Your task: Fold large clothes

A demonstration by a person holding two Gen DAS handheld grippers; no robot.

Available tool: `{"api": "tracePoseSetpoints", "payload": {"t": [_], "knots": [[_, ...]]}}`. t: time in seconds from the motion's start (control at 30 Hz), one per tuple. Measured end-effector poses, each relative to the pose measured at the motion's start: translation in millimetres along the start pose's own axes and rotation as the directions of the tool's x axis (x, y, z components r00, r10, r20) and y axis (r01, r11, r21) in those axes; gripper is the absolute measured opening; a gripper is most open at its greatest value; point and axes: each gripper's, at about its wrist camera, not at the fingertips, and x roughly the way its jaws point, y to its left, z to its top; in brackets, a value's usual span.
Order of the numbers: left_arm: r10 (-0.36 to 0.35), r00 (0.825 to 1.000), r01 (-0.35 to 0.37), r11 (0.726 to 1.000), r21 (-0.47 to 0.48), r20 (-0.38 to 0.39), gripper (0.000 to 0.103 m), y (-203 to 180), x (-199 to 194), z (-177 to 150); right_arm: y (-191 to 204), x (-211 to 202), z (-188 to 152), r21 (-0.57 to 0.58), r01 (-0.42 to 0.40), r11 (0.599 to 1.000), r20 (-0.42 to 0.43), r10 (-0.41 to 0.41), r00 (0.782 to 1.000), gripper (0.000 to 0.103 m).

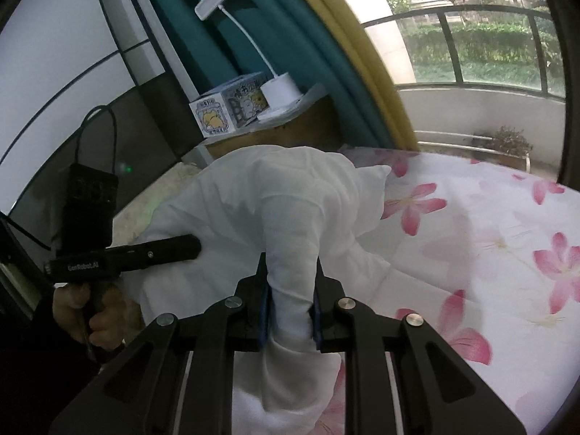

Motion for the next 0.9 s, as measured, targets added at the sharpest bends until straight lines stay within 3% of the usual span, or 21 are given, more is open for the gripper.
{"api": "tracePoseSetpoints", "payload": {"t": [0.17, 0.27, 0.47, 0.6, 0.9], "knots": [[0.045, 0.997, -0.046, 0.999, -0.023, -0.067, 0.024, 32, 19, -4, -11, 25, -9, 0.055, 0.02, 0.998, -0.028, -0.018, 0.999, 0.019], [0.069, 0.99, -0.076, 0.995, -0.059, -0.124, 0.026, 50, 39, -8, -17, 41, -14, 0.058, 0.094, 0.994, -0.06, -0.09, 0.994, 0.02], [0.069, 0.988, -0.083, 0.992, -0.097, -0.141, 0.045, 70, 49, -9, -29, 55, -21, 0.06, 0.204, 0.977, -0.098, -0.197, 0.975, 0.029], [0.106, 0.982, -0.116, 0.992, -0.057, -0.155, 0.047, 65, 45, -4, -37, 62, -22, 0.073, 0.235, 0.969, -0.124, -0.225, 0.966, 0.037], [0.222, 0.958, -0.218, 0.975, 0.038, -0.18, 0.047, 64, 12, -10, -42, 60, -24, 0.067, 0.26, 0.963, -0.163, -0.247, 0.955, 0.042]]}}
